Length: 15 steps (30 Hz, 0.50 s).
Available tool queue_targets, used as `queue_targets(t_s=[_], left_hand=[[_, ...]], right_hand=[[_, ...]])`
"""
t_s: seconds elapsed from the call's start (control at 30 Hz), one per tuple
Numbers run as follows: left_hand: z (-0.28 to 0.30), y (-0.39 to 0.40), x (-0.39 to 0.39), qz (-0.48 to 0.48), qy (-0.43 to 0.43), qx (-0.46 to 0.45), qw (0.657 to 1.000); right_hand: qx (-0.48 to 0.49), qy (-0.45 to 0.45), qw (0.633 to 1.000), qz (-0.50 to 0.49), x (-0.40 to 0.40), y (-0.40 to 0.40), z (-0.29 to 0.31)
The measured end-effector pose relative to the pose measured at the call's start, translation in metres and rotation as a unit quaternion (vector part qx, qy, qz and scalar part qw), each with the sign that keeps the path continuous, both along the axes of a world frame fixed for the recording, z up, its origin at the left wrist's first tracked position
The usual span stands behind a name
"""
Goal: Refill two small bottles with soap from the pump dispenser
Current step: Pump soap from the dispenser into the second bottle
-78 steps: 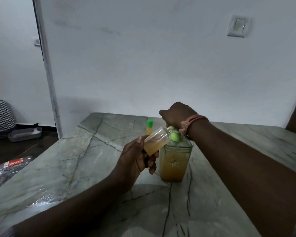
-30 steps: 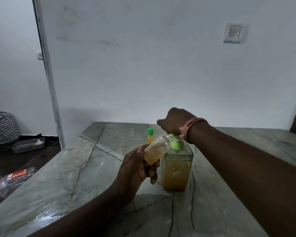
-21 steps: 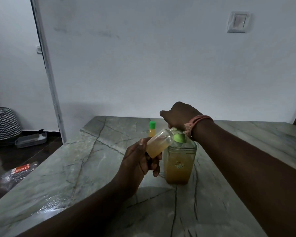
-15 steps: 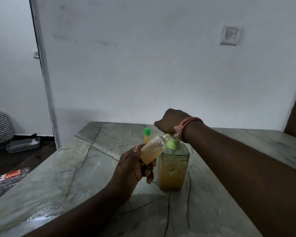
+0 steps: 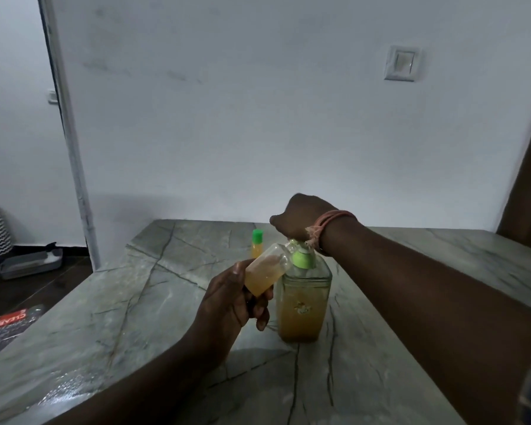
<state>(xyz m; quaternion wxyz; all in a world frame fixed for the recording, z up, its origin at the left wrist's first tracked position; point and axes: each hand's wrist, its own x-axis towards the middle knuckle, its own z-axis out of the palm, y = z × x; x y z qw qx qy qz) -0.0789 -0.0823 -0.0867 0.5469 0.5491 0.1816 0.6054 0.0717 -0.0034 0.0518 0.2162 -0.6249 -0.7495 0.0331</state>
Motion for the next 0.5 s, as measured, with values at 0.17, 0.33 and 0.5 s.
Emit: queue_targets(t_s=[0.17,0.33,0.5], left_hand=[[-0.002,0.001,-0.001,-0.010,-0.004,-0.001,1.000],[0.001,-0.001,0.000,0.000,0.004,-0.010,1.000],[0.000,-0.002,-0.001,0.002,0.000,-0.006,1.000]], right_hand=[[0.014,0.084,0.996,0.013,-0.001,0.005,-0.012],[-0.007,0.065,0.998,0.021,0.001,0.004,-0.011],[0.030,-0.030,0.999,0.008,-0.001,-0.001,0.002]])
